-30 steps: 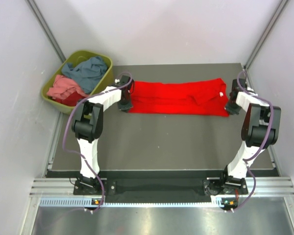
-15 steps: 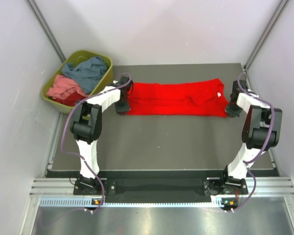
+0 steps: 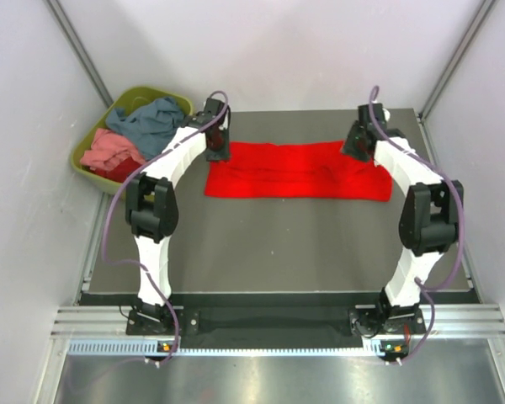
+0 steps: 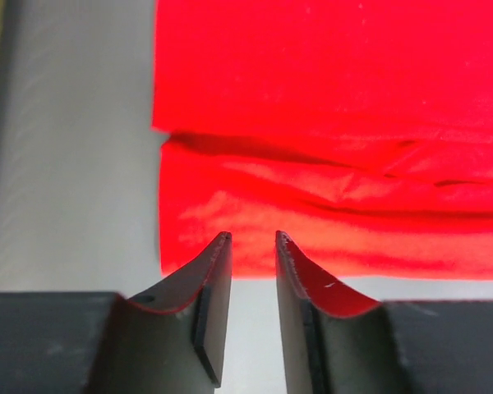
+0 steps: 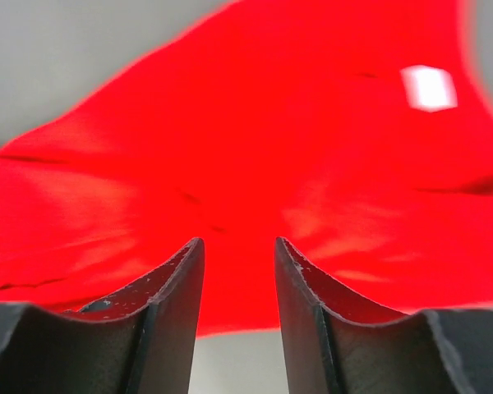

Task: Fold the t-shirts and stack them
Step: Fold the tshirt

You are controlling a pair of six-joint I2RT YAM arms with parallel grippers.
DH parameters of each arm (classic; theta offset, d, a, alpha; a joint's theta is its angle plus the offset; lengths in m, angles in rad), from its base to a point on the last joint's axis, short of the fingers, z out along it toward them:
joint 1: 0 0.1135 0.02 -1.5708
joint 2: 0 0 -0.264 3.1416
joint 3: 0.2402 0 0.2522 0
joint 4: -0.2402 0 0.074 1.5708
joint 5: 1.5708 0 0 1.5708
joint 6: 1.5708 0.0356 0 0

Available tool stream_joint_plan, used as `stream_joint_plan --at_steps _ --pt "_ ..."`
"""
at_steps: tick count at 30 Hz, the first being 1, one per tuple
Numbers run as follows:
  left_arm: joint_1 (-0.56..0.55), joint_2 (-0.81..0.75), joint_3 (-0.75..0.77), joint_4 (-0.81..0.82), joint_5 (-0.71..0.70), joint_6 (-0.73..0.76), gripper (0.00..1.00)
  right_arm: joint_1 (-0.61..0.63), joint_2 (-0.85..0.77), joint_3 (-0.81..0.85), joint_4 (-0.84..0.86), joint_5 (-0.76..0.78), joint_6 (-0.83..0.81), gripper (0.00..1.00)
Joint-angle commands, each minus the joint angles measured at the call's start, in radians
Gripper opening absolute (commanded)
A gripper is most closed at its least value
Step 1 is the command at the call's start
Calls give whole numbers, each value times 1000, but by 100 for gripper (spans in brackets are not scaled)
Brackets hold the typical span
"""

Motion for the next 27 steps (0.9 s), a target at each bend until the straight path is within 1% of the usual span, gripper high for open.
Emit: stream_joint_plan --at_steps 1,2,4,12,16,23,27 --pt "16 93 74 -2 60 72 31 44 85 77 48 -11 14 41" --pt "17 106 83 -1 71 73 28 48 102 91 44 -14 0 41" --pt "17 139 105 1 77 73 28 68 133 109 35 -22 -28 41" --pt "30 230 130 -5 48 69 25 125 155 88 81 -1 -299 39" --pt "36 250 131 5 24 56 25 140 164 86 85 59 -409 39" --pt "39 276 131 12 -9 33 25 154 181 79 87 41 -523 40" --pt "40 287 131 13 -23 26 24 160 214 91 79 35 -551 39"
